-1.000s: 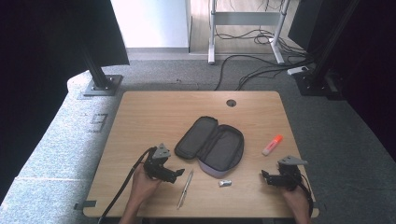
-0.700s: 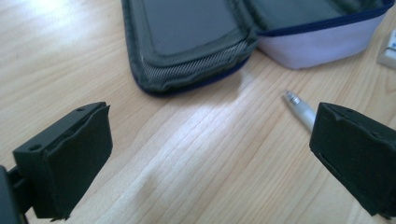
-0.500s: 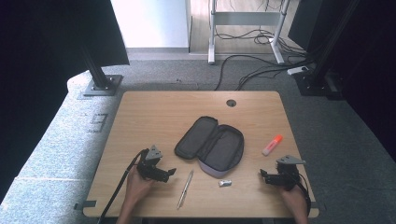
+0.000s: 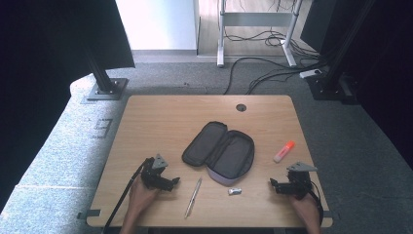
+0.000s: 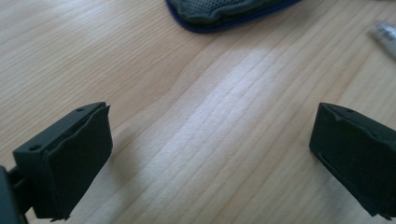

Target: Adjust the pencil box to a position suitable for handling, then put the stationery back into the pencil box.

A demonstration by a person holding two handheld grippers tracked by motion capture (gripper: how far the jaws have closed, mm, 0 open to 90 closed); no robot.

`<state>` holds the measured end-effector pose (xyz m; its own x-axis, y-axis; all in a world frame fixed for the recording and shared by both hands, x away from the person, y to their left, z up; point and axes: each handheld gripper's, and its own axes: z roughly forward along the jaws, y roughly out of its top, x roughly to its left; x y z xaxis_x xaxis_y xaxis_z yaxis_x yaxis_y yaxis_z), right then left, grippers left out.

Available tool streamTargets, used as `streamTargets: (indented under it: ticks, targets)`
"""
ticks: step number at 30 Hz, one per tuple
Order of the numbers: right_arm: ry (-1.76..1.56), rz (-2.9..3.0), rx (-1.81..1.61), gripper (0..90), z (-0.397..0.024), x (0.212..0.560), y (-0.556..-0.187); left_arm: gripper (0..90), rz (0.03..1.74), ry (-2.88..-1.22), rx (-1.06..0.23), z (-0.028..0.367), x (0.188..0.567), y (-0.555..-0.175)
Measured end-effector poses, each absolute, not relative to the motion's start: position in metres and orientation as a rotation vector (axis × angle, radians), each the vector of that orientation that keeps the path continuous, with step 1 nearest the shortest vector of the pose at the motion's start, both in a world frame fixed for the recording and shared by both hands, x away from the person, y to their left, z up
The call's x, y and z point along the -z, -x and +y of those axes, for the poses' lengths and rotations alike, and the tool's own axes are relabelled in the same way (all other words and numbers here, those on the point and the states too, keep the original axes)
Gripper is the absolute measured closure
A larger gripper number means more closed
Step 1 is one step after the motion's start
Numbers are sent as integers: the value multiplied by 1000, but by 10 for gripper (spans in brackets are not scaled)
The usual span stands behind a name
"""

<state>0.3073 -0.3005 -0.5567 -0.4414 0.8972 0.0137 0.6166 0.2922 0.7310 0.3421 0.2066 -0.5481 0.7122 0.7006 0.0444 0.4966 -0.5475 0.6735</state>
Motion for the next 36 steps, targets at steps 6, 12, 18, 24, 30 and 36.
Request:
streamTargets:
  ticks: [6, 12, 18, 24, 30, 36]
  targets:
    - [-1358, 2167, -952, 63, -300, 557, -307, 0, 952, -2260, -346, 210, 549, -346]
    - [-1362, 2167, -946, 40, -299, 557, -308, 0, 953, -2260, -347, 210, 549, -346]
    - [-1377, 2172, -927, 1, -296, 557, -310, 0, 954, -2260, -347, 210, 549, -346]
    - [-1384, 2175, -942, 0, -297, 555, -312, 0, 953, -2260, -347, 210, 549, -346]
    - [-1371, 2169, -942, 18, -296, 549, -314, 0, 954, -2259, -348, 210, 549, -346]
    - [-1371, 2148, -964, 43, -296, 544, -318, 1, 952, -2258, -348, 210, 549, -346]
